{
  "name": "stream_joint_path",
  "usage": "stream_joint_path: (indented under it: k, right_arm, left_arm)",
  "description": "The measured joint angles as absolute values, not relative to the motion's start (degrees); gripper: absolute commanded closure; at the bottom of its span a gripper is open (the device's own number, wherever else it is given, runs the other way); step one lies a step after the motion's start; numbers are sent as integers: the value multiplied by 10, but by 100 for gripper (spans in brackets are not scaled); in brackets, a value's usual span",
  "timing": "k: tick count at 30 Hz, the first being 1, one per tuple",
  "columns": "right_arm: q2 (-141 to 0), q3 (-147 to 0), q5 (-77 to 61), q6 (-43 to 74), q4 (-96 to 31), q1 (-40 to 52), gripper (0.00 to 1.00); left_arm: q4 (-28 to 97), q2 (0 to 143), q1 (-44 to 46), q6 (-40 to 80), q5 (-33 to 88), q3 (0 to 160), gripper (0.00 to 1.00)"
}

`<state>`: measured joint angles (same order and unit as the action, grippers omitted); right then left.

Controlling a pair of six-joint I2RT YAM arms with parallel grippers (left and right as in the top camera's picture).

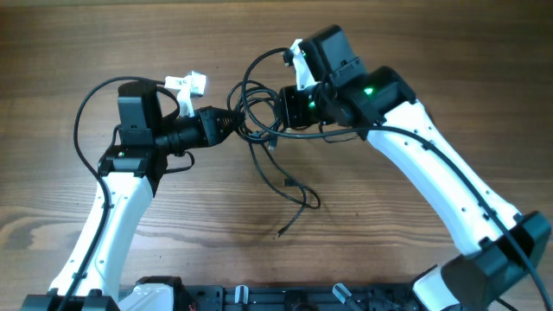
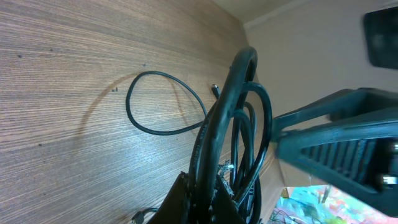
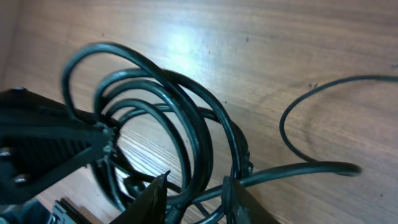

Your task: Untangle cables

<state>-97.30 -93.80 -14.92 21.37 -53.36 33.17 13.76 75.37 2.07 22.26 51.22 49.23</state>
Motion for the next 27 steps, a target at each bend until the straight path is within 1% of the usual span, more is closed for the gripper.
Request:
stream_joint_path:
  k: [6, 9, 10, 13, 14, 20, 23, 27]
  right_arm:
    - [-1004, -937, -167, 205, -508, 366, 68]
    - [-1006, -937, -160, 205, -506, 373, 72]
    - [-1010, -937, -154, 205, -505, 375, 76]
    - [-1018, -937, -147, 206, -502, 375, 92]
    - [-1019, -937, -143, 206, -500, 375, 95]
    - [-1015, -941, -142, 213, -492, 369, 96]
    - [-981, -943, -157, 223, -480, 349, 96]
    - [-920, -945, -201, 253, -433, 318, 96]
  left_arm:
    - [138, 754, 18, 225, 506, 492, 96]
    - [138, 754, 17, 225, 504, 492, 96]
    - [138, 754, 17, 225, 503, 492, 96]
    - [140, 754, 17, 225, 498, 492, 96]
    - [140, 754, 16, 226, 496, 492, 96]
    - [153, 754, 14, 227, 484, 493, 96]
    - [171, 753, 16, 229, 487, 494, 96]
    - [194, 744, 24, 215, 508, 505, 96]
